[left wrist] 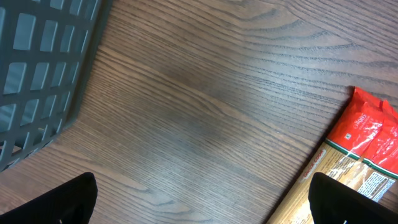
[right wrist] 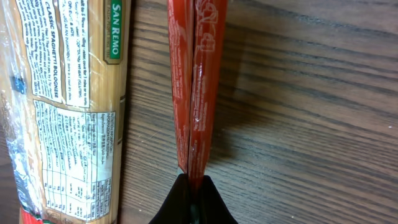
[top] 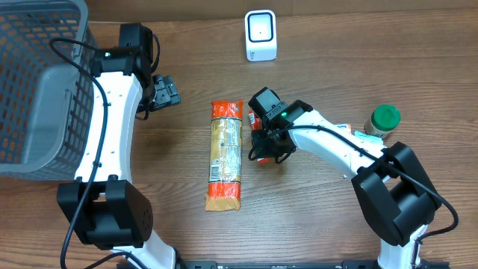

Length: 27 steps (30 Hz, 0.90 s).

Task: Scan the item barcode
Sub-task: 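Lower the right gripper and grasp the red stick snack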

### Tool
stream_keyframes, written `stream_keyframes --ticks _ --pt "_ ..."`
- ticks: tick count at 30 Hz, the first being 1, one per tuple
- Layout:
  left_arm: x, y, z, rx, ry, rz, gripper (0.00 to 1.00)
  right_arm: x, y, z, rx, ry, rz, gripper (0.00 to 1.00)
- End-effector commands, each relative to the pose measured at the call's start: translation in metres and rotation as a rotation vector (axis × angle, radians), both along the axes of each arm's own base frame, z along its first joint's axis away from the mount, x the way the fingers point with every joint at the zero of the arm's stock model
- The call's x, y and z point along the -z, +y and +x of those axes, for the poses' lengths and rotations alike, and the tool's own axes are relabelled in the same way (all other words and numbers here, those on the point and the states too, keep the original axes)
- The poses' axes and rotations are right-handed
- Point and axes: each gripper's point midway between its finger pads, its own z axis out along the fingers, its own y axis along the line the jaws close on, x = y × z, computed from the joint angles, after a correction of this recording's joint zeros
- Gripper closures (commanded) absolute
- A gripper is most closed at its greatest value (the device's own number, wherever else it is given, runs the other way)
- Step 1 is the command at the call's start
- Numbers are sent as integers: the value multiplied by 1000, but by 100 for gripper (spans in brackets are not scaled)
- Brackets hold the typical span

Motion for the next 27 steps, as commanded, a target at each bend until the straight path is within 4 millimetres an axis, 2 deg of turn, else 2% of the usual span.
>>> stream_keyframes --ticks 1,8,18,23,27 --pt "0 1 0 14 4 12 0 -8 -2 2 0 -33 -1 96" --pt "0 1 0 14 4 12 0 -6 -12 7 14 -64 -60 96" --pt "0 1 0 14 4 12 0 6 -25 0 20 -53 -112 96" --pt "0 1 0 14 4 12 0 7 -36 9 37 -106 -173 96" --pt "0 1 0 14 4 12 0 7 -36 11 39 -115 -174 96"
